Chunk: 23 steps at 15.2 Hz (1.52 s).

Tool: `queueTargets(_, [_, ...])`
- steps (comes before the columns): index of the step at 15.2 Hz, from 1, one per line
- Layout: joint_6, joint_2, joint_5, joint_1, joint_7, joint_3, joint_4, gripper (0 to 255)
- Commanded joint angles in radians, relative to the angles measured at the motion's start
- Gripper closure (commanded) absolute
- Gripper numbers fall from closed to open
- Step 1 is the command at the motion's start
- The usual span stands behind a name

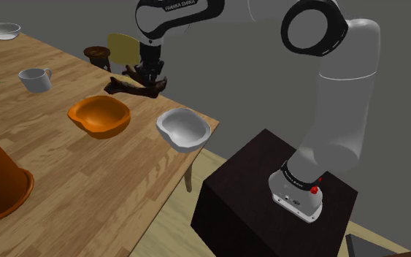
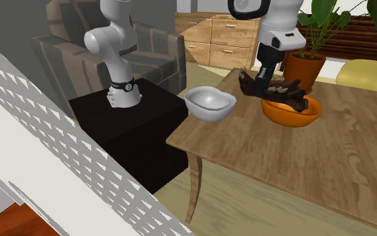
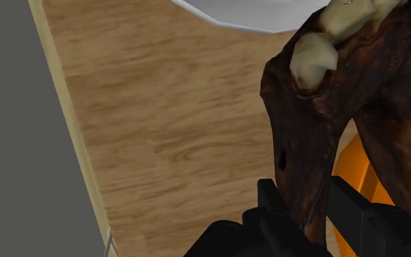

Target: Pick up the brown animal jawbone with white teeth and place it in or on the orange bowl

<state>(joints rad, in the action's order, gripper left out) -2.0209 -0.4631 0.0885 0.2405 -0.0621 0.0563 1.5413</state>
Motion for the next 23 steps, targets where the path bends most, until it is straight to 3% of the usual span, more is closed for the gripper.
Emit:
queueTargets(1, [0.023,-0.049,-0.008,0.025,-0.036,0.007,-0.077,255])
queueTargets(7, [0.145,-0.258,-0.034,0.109,-0.138,0.019,-0.417,255])
queueTargets(9, [0.213,-0.359,-0.043,0.139,-0.17,0.021,-0.589,255])
queueTargets(10, [0.283,-0.455,-0.049,0.161,-0.191,0.022,-0.757,255])
queueTargets(23, [0.11,-0.459,-0.047,0.157,-0.178,0.02,-0.586,255])
